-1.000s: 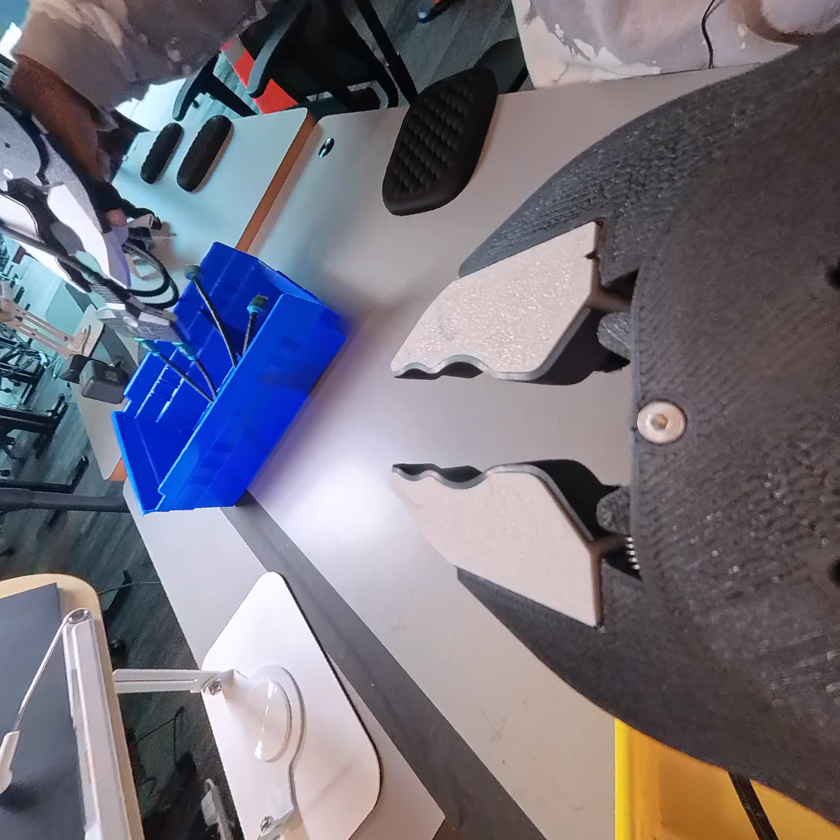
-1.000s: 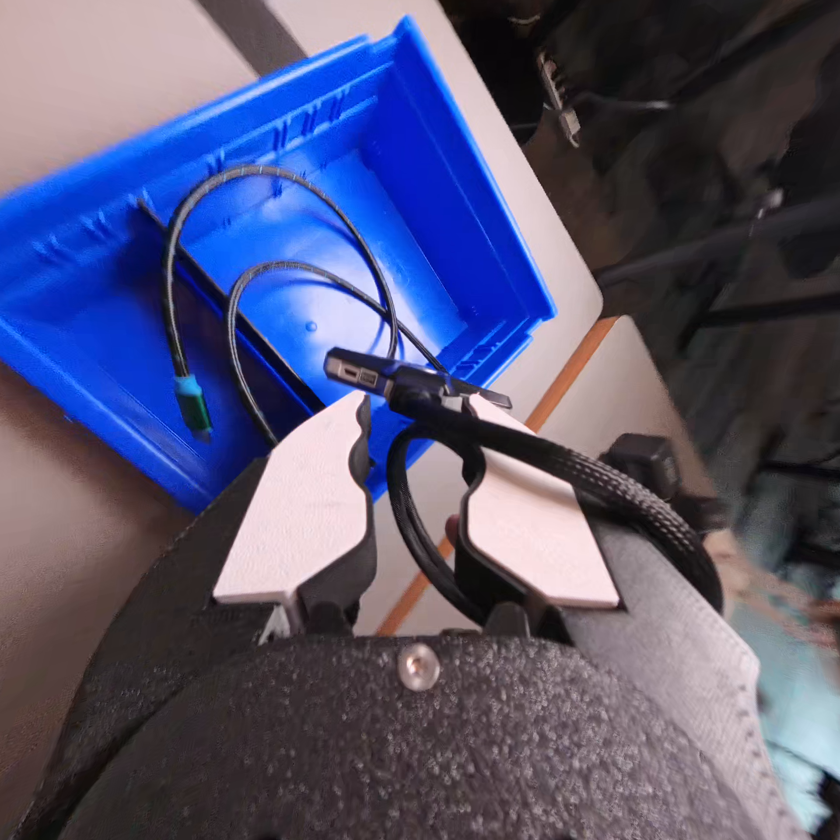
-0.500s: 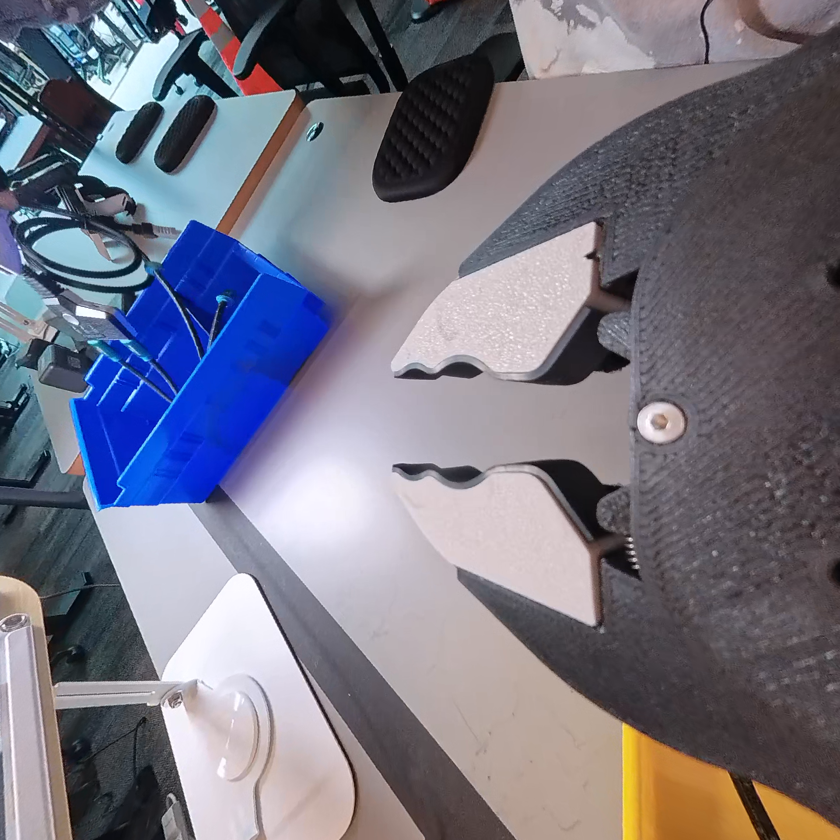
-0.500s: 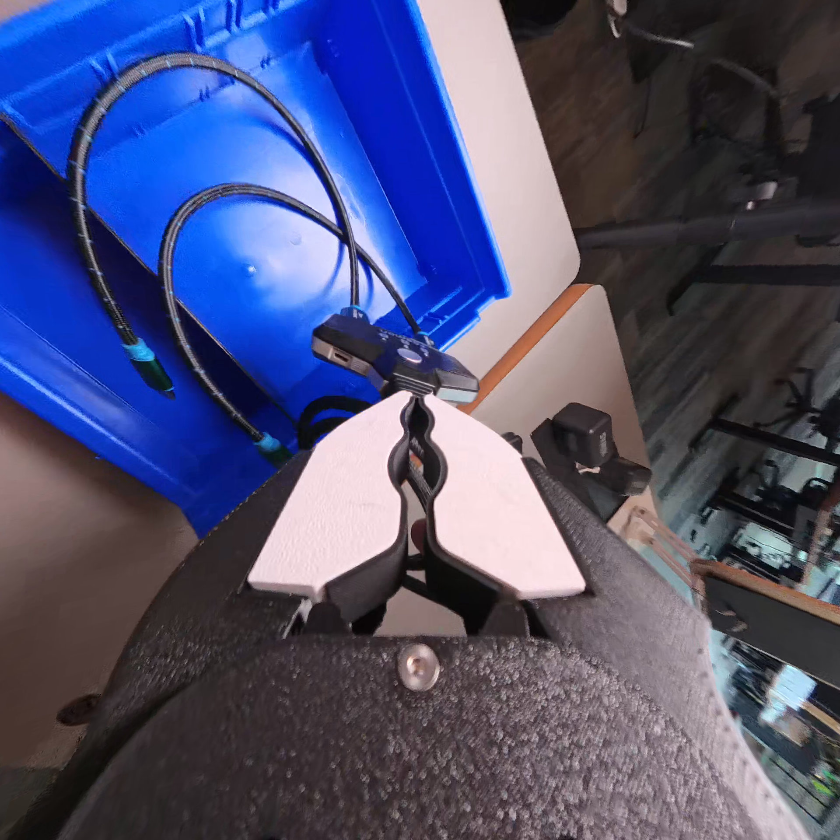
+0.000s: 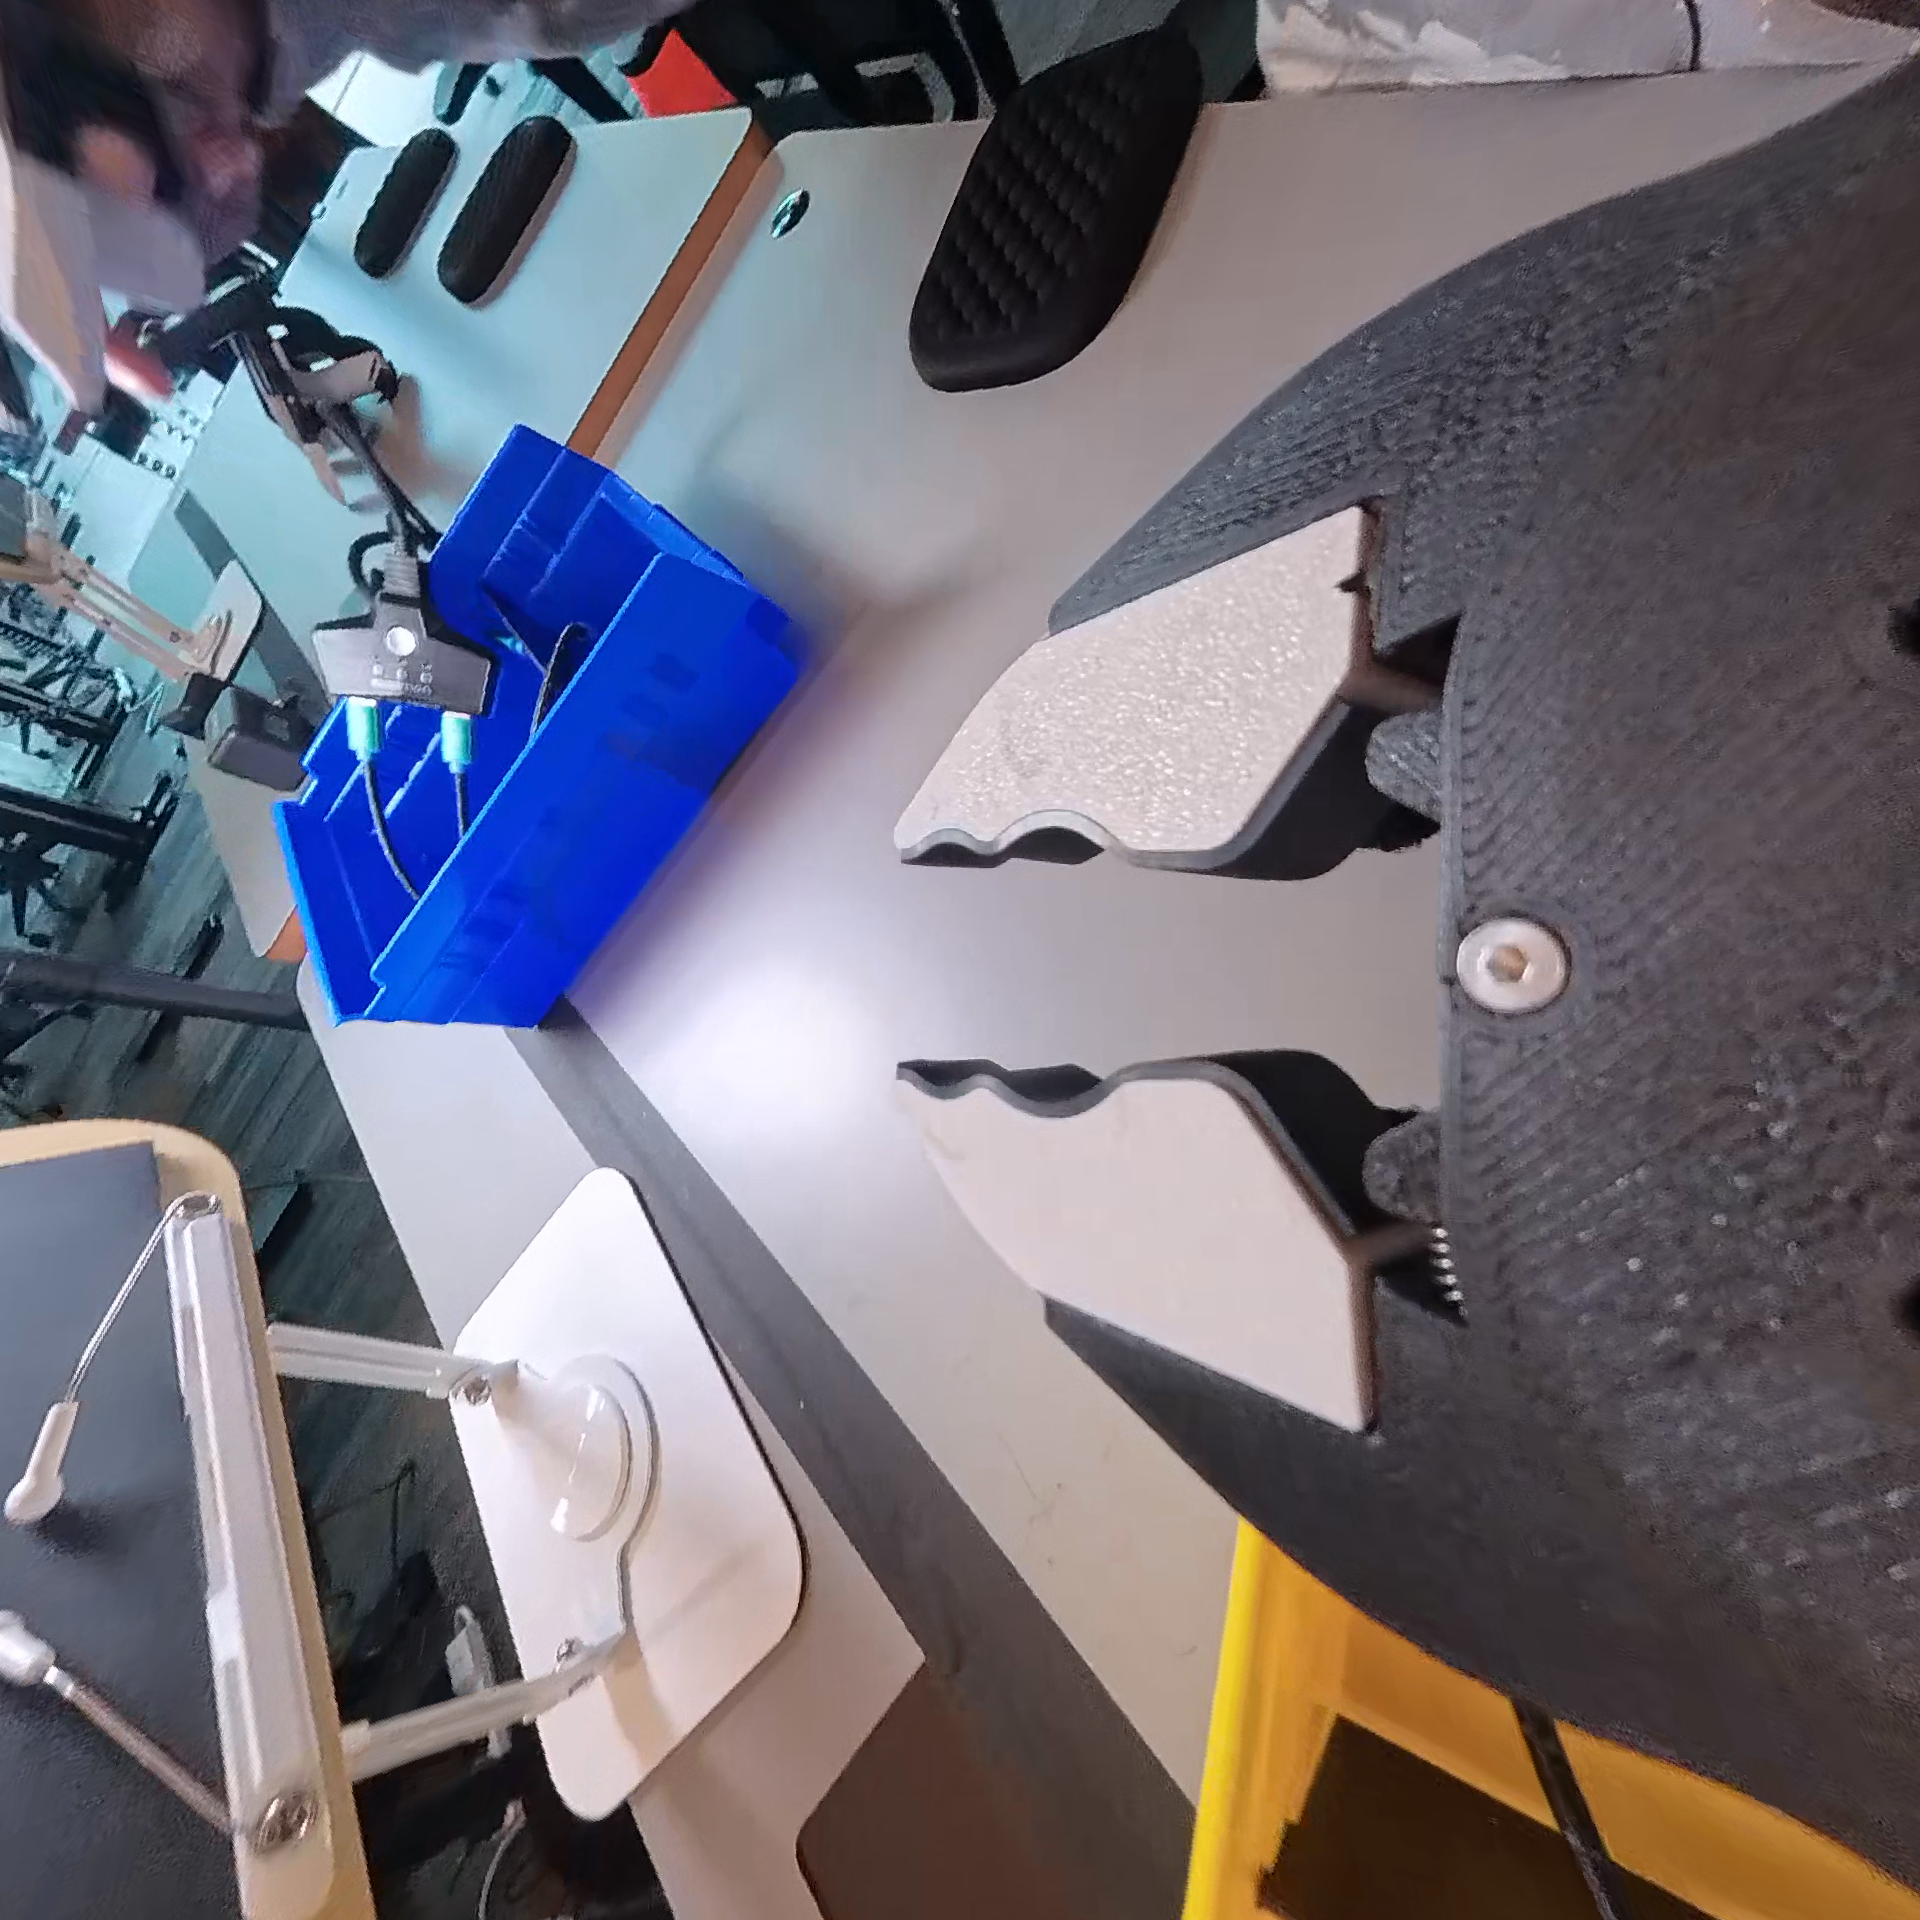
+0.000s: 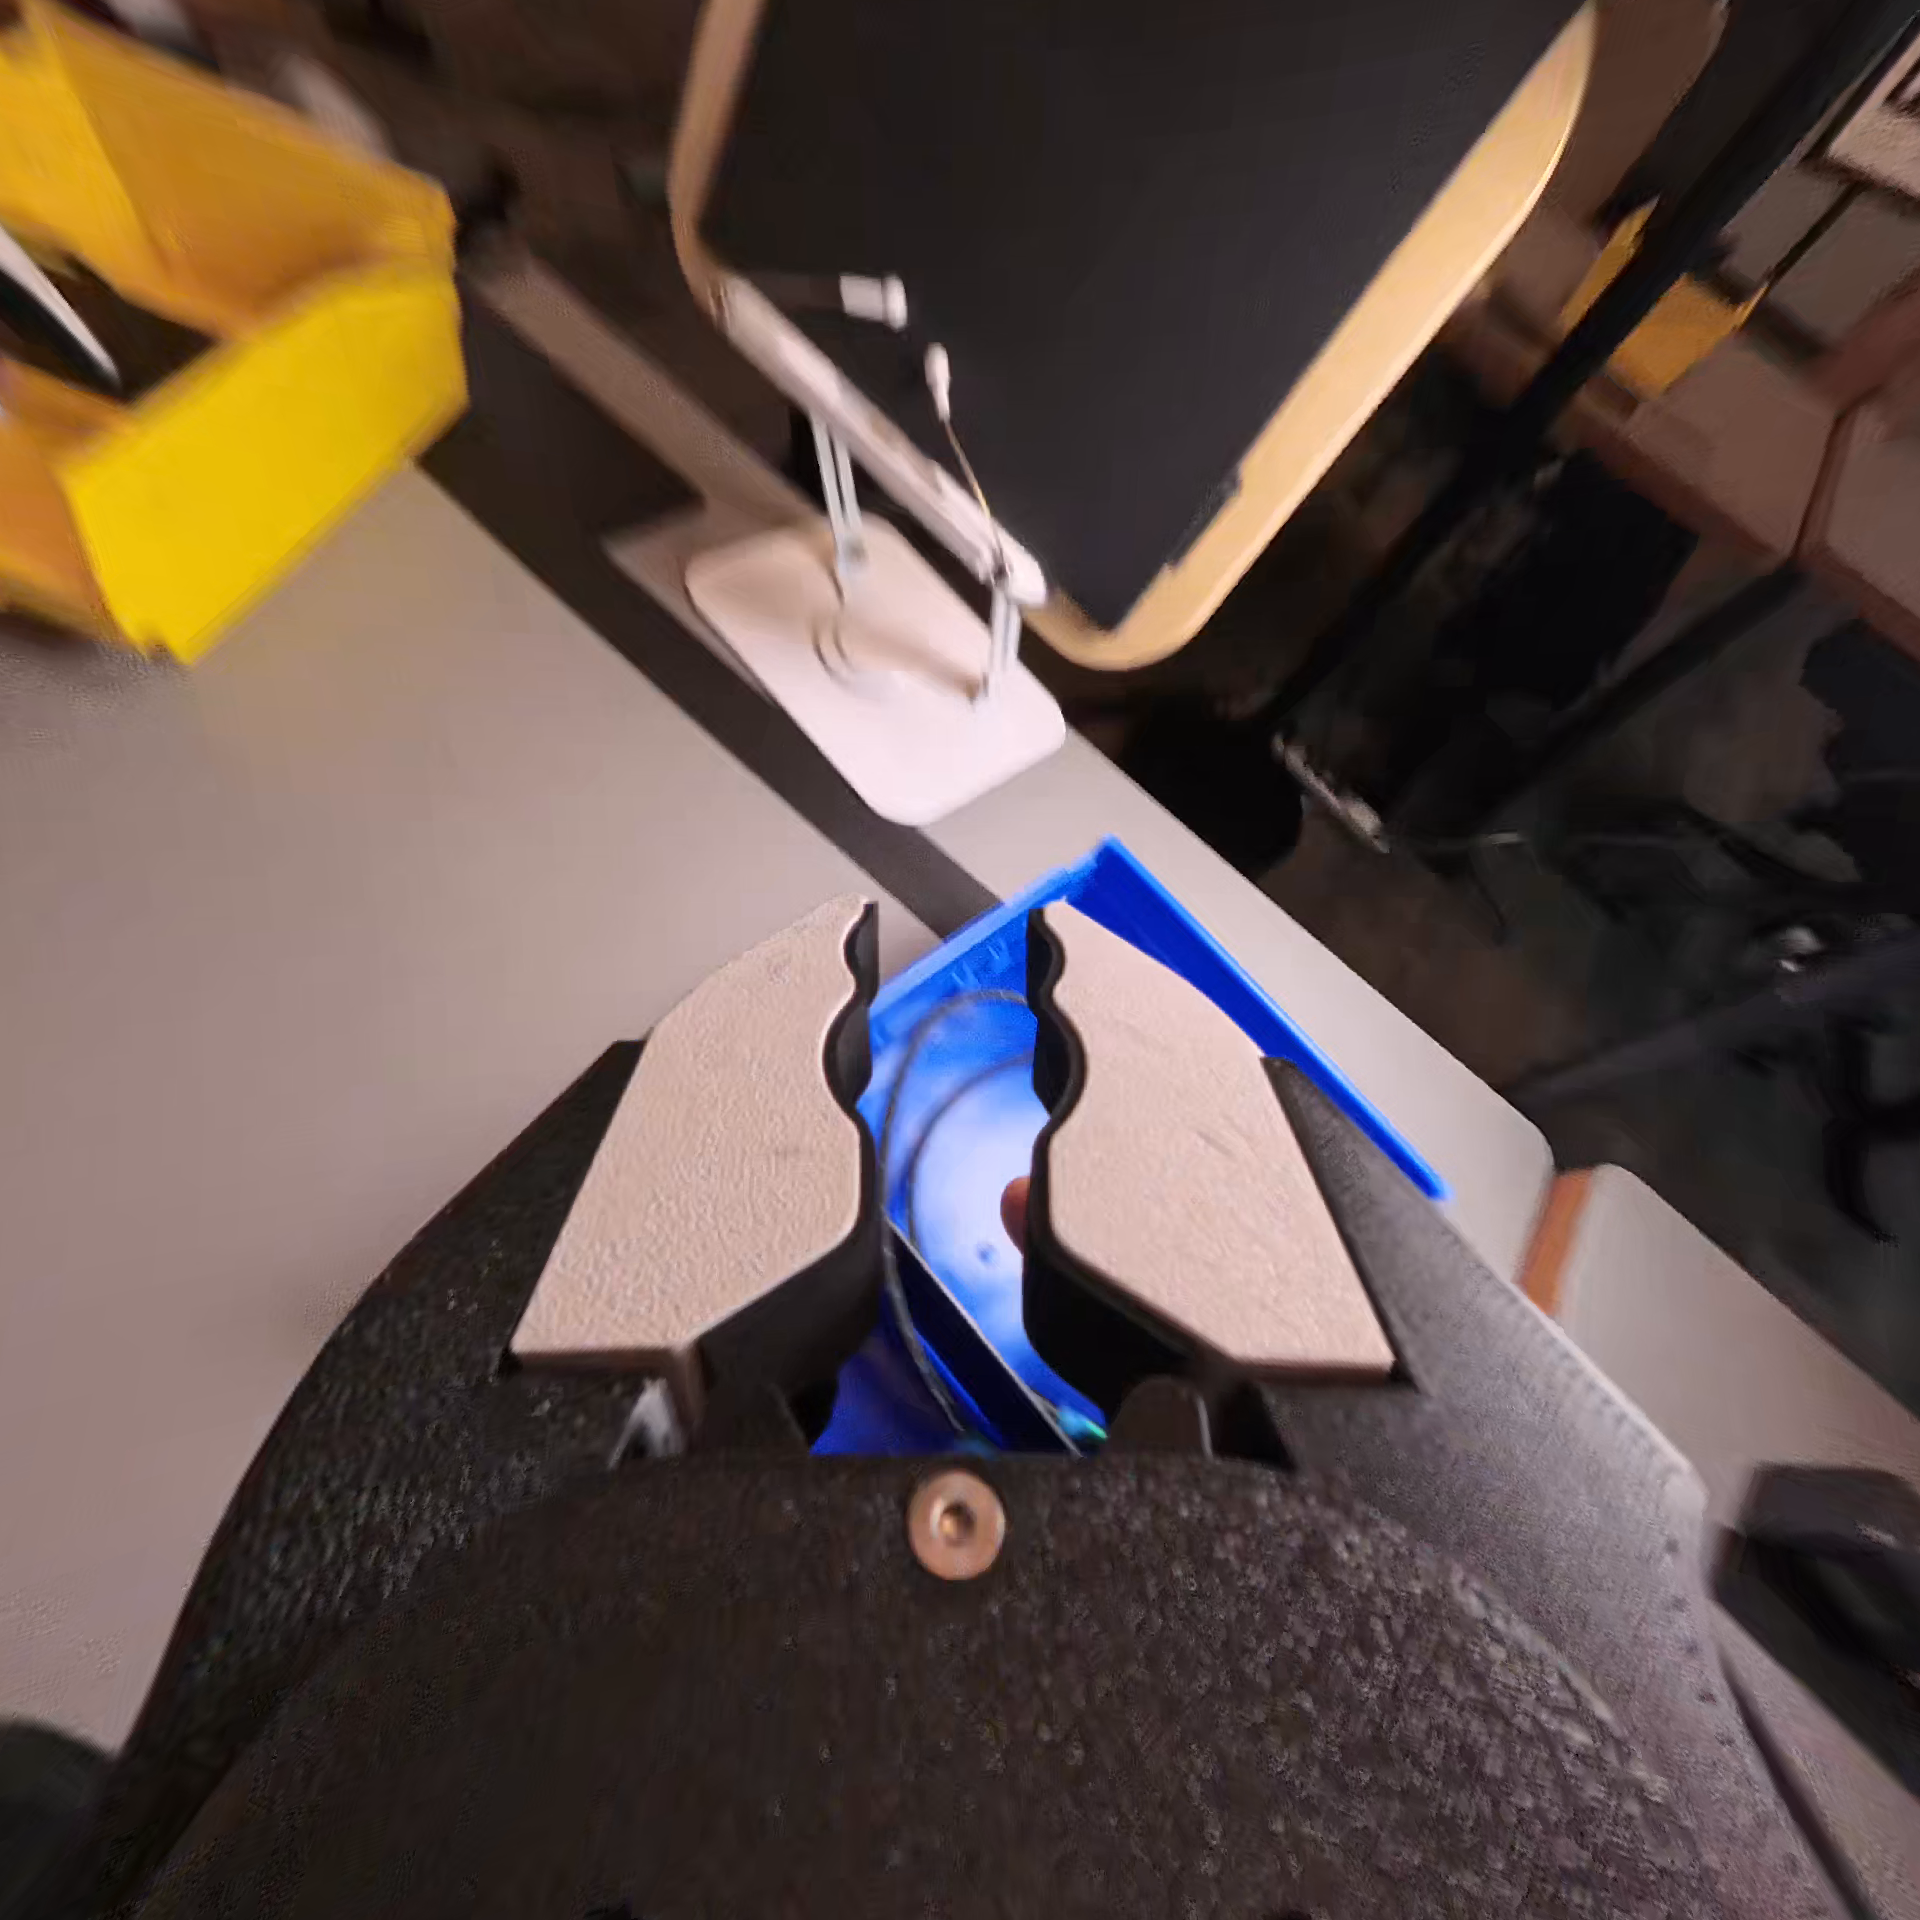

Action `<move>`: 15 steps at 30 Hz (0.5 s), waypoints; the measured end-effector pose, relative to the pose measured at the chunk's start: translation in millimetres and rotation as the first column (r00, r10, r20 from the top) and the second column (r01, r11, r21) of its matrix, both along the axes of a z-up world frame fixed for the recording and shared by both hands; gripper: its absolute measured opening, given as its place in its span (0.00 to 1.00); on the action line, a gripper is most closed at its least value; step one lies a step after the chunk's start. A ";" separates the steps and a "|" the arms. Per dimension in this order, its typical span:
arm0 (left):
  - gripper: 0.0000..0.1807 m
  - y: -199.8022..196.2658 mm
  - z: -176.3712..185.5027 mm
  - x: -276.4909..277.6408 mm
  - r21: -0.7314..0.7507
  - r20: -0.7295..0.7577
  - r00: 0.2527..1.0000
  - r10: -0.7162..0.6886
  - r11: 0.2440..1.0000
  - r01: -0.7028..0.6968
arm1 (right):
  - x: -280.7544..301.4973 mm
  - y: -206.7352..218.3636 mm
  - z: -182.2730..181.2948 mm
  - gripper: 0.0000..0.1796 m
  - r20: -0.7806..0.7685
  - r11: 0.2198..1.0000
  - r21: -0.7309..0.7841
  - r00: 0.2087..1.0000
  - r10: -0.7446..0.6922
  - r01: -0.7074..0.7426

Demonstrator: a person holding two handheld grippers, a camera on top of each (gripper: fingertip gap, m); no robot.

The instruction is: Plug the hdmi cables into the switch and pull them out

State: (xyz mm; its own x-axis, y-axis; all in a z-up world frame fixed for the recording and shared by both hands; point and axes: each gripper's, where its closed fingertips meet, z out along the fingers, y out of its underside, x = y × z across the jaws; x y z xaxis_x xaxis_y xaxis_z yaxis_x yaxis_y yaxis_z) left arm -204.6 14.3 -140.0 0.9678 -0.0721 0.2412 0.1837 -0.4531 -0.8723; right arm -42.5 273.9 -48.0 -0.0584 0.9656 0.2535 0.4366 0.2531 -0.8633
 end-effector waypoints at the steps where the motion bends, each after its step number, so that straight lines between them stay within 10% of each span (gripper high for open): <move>1: 0.20 -2.7 1.8 -3.4 0.002 -0.006 1.000 0.017 1.000 -0.017 | 1.5 -16.0 4.1 0.17 -0.098 0.998 -0.067 0.995 -0.002 -0.005; 15: 0.20 -72.6 4.2 -139.0 -0.182 -0.262 0.897 0.355 0.895 -0.407 | 8.6 -122.0 -135.2 0.24 -0.334 0.933 -0.343 0.942 -0.013 -0.109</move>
State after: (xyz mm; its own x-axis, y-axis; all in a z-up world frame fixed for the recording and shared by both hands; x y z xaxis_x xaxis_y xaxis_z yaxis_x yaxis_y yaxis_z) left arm -343.6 -58.2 -135.7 0.9387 0.3444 -0.0122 0.2010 -0.5758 -0.7925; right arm -33.9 151.9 -183.2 -0.0800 0.9928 -0.0895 0.1107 -0.0804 -0.9906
